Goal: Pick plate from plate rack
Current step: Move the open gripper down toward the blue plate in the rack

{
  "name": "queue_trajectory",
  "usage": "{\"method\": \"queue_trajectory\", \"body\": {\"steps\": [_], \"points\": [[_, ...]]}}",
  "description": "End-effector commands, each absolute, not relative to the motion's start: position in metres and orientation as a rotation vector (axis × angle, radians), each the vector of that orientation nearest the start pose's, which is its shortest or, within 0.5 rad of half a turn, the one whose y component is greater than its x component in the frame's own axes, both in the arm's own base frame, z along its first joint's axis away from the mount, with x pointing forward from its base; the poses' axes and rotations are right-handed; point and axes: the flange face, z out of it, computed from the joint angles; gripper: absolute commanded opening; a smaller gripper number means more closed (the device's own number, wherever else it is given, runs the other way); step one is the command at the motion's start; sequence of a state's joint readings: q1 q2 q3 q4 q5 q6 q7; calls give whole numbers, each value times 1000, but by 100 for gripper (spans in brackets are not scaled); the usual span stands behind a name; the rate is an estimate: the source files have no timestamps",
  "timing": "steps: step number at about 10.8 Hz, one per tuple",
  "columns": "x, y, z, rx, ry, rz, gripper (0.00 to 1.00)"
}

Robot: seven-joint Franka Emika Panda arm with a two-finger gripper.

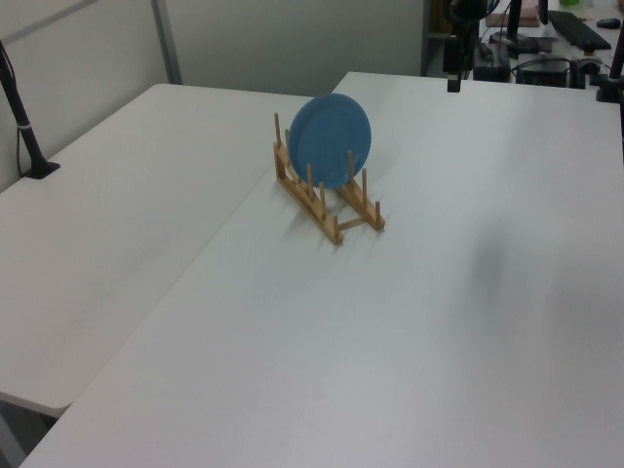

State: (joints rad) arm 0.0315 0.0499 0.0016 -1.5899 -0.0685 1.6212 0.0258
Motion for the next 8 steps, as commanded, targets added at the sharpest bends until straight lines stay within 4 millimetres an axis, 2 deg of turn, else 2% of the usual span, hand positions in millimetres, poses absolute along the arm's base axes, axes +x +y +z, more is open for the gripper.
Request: {"method": "queue_trajectory", "body": {"steps": [1, 8], "points": [[570, 12, 591, -3215, -45, 25, 100], [573, 10, 589, -3215, -40, 20, 100]]}}
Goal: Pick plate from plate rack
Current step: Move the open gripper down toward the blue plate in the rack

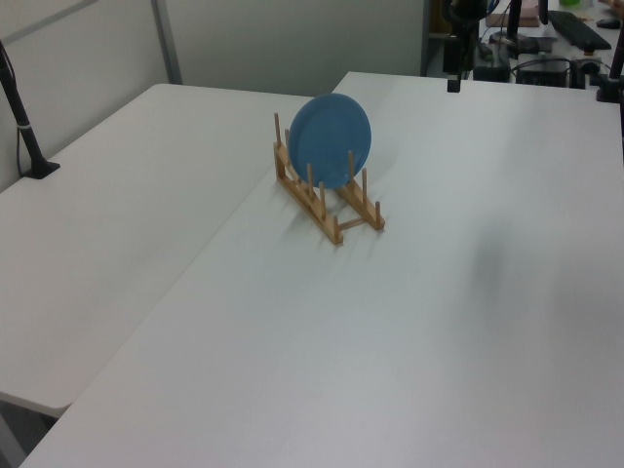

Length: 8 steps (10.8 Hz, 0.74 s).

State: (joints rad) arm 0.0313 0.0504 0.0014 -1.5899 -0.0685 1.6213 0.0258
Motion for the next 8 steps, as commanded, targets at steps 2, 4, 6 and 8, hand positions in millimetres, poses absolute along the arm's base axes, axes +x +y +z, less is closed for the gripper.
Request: {"method": "queue_trajectory", "body": {"steps": [2, 4, 6, 8], "points": [[578, 11, 592, -3208, -35, -49, 100], [594, 14, 585, -3205, -22, -153, 100], [612, 14, 582, -3193, 0, -303, 100], [634, 14, 582, -3189, 21, -488, 100]]}}
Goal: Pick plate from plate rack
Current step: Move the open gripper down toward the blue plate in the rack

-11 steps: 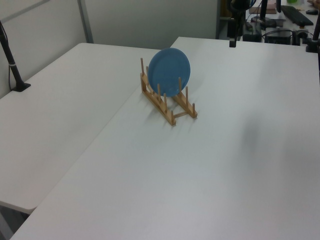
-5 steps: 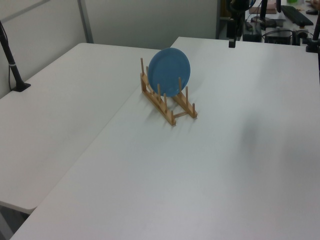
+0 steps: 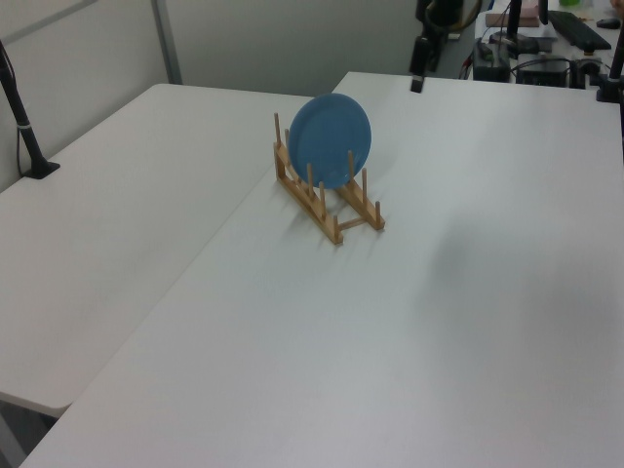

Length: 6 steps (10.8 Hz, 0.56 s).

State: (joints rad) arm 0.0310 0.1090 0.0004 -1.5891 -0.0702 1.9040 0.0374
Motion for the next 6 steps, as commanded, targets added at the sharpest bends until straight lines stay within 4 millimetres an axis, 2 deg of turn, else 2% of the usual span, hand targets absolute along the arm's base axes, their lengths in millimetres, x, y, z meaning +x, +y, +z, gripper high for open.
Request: {"method": "queue_trajectory", "body": {"steps": [1, 2, 4, 6], "points": [[646, 15, 572, -3218, -15, -539, 100], [660, 15, 563, -3235, -47, -616, 100], [683, 13, 538, -3220, -80, -742, 93], [701, 2, 511, -3227, -40, -846, 84]]}}
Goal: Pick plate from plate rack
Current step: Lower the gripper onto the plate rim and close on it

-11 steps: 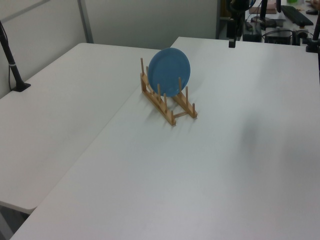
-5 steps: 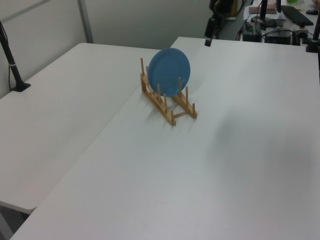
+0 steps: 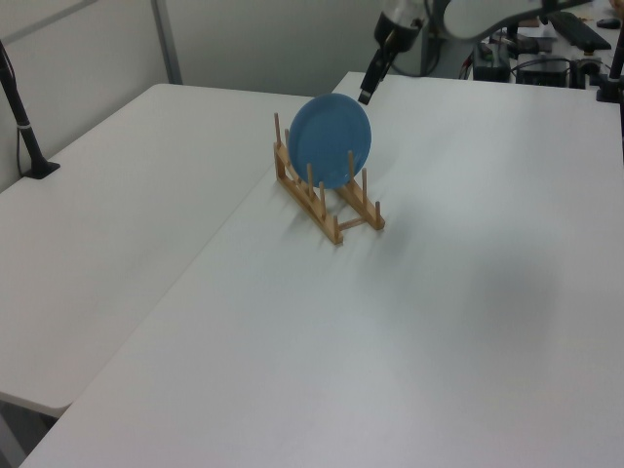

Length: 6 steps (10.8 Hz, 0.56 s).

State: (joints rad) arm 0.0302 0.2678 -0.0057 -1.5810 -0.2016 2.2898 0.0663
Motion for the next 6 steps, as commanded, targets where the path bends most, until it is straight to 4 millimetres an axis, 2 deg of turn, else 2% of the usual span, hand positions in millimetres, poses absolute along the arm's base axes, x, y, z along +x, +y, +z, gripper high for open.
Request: {"method": "queue_trajectory", "body": {"steps": [1, 3, 6], "points": [[707, -3, 501, -3244, -32, -894, 79], [718, -9, 484, -3261, -46, -927, 63], [722, -12, 481, -3270, -46, -932, 46]]}}
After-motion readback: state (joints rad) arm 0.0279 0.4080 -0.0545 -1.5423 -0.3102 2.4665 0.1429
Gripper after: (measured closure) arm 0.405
